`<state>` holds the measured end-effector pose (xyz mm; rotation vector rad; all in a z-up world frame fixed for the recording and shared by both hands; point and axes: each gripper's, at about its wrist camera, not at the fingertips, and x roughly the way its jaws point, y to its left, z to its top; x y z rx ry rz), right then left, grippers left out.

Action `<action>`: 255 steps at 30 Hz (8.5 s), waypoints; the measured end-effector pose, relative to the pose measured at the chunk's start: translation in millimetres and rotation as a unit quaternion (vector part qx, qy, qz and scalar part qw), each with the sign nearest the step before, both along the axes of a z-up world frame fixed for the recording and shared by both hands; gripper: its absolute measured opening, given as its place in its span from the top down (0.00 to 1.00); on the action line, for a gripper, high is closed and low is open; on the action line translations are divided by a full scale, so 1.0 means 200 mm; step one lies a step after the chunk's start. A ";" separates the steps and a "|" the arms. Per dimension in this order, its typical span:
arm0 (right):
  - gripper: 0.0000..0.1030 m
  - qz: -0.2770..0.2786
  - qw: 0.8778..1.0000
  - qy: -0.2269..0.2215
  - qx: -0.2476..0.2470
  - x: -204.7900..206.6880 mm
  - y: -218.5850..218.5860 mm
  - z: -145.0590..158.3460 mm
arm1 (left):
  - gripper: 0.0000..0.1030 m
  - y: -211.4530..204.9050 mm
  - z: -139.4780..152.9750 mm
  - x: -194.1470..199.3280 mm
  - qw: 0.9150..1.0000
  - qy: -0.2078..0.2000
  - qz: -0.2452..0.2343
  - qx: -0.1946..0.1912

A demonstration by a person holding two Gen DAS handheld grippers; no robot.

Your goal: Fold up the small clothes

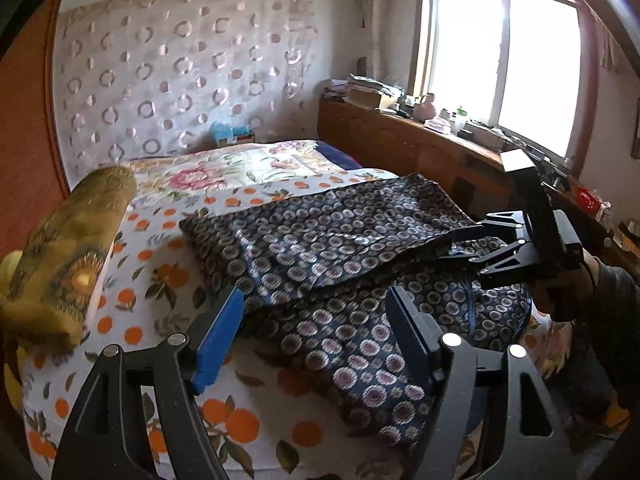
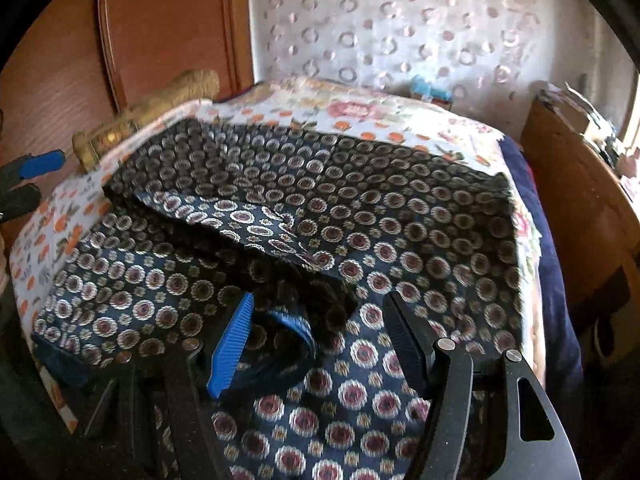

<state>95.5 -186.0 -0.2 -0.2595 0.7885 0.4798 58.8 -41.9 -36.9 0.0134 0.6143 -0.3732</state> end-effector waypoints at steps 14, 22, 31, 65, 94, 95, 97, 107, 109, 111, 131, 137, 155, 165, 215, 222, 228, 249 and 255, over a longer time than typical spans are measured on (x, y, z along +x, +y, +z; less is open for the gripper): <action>0.96 0.028 0.994 -0.044 0.100 -0.11 -0.07 0.13 | 0.28 0.05 -0.05 -0.03 1.000 0.004 0.017 -0.018; 0.96 -0.003 0.991 -0.069 0.111 -0.32 -0.27 0.15 | 0.28 0.03 -0.04 -0.03 1.000 0.000 0.015 -0.020; 0.96 -0.041 0.992 -0.076 0.087 -0.44 -0.36 0.16 | 0.28 -0.03 -0.03 -0.03 1.000 0.000 -0.001 -0.013; 0.52 -0.007 0.994 -0.090 0.063 -0.50 -0.08 0.34 | 0.28 -0.08 -0.09 0.00 1.000 0.011 -0.007 -0.002; 0.52 0.096 0.995 0.002 0.002 -0.06 0.29 0.08 | 0.28 -0.14 -0.19 0.01 0.999 0.048 -0.011 0.012; 0.52 0.095 0.995 0.001 0.002 -0.07 0.29 0.08 | 0.28 -0.15 -0.20 0.02 0.998 0.053 -0.011 0.016; 0.52 0.095 0.995 0.000 0.000 -0.07 0.29 0.07 | 0.28 -0.16 -0.23 0.04 0.998 0.065 -0.010 0.026; 0.92 0.089 0.996 0.007 -0.002 -0.03 0.25 0.11 | 0.28 -0.19 -0.30 0.08 0.994 0.100 -0.007 0.047; 0.92 0.082 0.997 0.003 0.001 -0.02 0.22 0.15 | 0.28 -0.19 -0.31 0.09 0.993 0.104 -0.008 0.048; 0.93 0.068 0.998 -0.005 0.008 0.00 0.19 0.19 | 0.28 -0.20 -0.31 0.09 0.993 0.107 -0.009 0.050; 0.82 -0.124 0.992 -0.013 -0.006 0.44 -0.06 0.27 | 0.28 -0.17 -0.32 0.09 0.993 0.109 0.000 0.036; 0.76 -0.168 0.985 -0.037 0.009 0.45 -0.12 0.30 | 0.28 -0.17 -0.31 0.09 0.994 0.106 0.000 0.040; 0.91 -0.111 0.993 0.013 0.032 0.59 -0.17 0.15 | 0.28 -0.17 -0.32 0.09 0.994 0.104 -0.001 0.044; 0.72 -0.147 0.988 -0.033 -0.044 0.58 -0.11 0.16 | 0.28 -0.17 -0.33 0.09 0.993 0.104 -0.002 0.049; 0.41 -0.038 0.999 -0.034 0.006 -0.41 -0.07 -0.10 | 0.47 -0.25 -0.29 -0.13 0.990 0.123 -0.067 0.027; 0.41 -0.040 0.999 -0.032 0.008 -0.46 -0.03 -0.10 | 0.71 -0.28 -0.30 -0.15 0.986 0.135 -0.095 0.017; 0.41 -0.030 0.999 -0.027 0.018 -0.51 -0.03 -0.08 | 0.98 -0.29 -0.25 -0.14 0.985 0.125 -0.122 -0.006; 0.36 -0.002 1.000 -0.026 0.000 -0.70 -0.04 -0.08 | 0.98 -0.33 0.15 0.12 0.994 0.026 -0.090 -0.052; 0.36 -0.023 0.999 -0.038 -0.001 -0.59 -0.07 -0.08 | 0.98 -0.28 0.14 0.15 0.996 0.028 -0.072 -0.052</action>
